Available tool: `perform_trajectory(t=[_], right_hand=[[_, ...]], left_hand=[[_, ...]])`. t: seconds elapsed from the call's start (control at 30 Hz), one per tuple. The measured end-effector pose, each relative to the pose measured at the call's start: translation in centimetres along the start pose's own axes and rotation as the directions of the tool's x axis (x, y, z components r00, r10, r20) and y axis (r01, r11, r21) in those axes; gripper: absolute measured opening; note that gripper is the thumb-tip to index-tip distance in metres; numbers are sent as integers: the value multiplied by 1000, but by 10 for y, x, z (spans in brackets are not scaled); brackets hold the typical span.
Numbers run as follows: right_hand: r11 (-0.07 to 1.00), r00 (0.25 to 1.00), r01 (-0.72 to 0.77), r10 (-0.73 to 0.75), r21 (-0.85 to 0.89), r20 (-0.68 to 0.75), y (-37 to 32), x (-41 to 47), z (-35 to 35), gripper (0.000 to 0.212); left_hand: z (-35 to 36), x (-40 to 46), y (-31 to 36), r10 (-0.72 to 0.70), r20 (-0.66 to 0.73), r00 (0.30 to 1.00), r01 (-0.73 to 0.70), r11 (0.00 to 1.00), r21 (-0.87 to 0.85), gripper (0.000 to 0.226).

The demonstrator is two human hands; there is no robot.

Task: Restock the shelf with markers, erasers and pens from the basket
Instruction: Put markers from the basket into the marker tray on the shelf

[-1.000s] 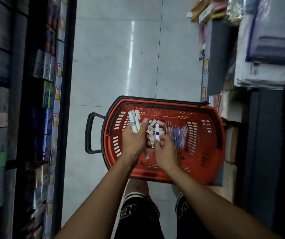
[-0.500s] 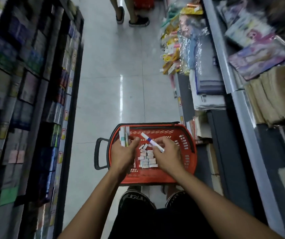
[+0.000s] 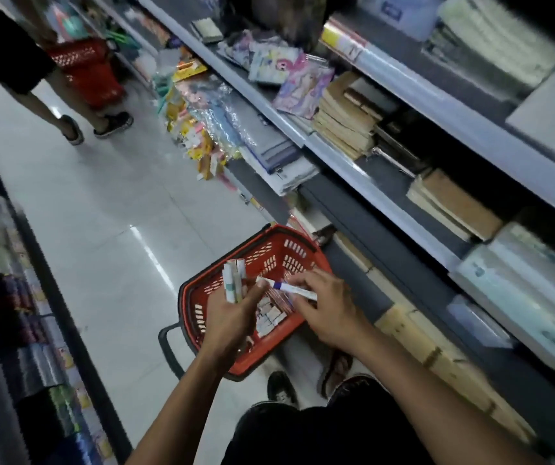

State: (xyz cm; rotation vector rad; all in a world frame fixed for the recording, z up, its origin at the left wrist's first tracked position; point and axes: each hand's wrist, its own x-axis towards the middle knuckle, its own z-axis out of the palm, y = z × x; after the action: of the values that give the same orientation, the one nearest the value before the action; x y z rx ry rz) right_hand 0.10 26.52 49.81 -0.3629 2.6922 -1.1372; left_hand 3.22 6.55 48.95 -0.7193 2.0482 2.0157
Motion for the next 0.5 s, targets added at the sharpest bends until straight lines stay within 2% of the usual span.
perform_trajectory(t=[0.23,0.37,0.5], right_hand=[[976,962,-217,207,-35,-175,28,-94,-47,16],[954,906,-297,270,-33,-326,46,-164,-77,13],[930,830,-367,314,-28,-461,67,-246,-107,16]], left_hand=[[73,-37,13,155,263,952,-199,969,149,22],[123,-70,4,128,425,896,-238,947,215,18],[181,-123,-7,141,521,842,-324,904,280,12]])
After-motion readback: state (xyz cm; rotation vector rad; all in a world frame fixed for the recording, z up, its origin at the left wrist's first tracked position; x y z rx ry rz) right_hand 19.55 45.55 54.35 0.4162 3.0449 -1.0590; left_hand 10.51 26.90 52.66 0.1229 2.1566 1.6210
